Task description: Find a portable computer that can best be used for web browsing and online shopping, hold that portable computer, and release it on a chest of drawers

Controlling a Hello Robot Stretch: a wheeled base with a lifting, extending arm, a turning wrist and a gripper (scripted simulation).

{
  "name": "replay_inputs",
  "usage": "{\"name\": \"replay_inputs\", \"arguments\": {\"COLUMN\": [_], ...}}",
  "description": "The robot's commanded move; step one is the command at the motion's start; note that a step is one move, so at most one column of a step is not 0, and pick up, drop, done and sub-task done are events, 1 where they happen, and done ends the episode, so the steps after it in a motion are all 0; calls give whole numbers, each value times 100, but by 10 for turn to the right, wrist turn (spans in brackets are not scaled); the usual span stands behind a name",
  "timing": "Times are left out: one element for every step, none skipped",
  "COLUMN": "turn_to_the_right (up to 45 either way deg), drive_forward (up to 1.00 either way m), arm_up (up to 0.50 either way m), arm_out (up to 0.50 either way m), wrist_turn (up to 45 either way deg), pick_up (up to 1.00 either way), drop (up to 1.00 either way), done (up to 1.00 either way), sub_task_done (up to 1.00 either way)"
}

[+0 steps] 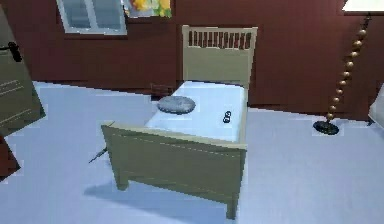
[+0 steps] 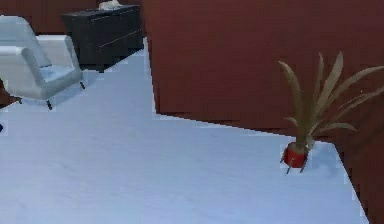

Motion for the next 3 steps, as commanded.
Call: {"name": "replay_inputs", "arguments": {"turn_to_the_right": [-270,-30,450], "drive_forward": [0,0,0], "arm_up": [0,0,0], "arm_out": [0,0,0], "wrist_turn": [0,0,0], "pick_up": [0,0,0], "drop": [0,0,0], "done": [0,0,0], "sub_task_done": [0,0,0]}}
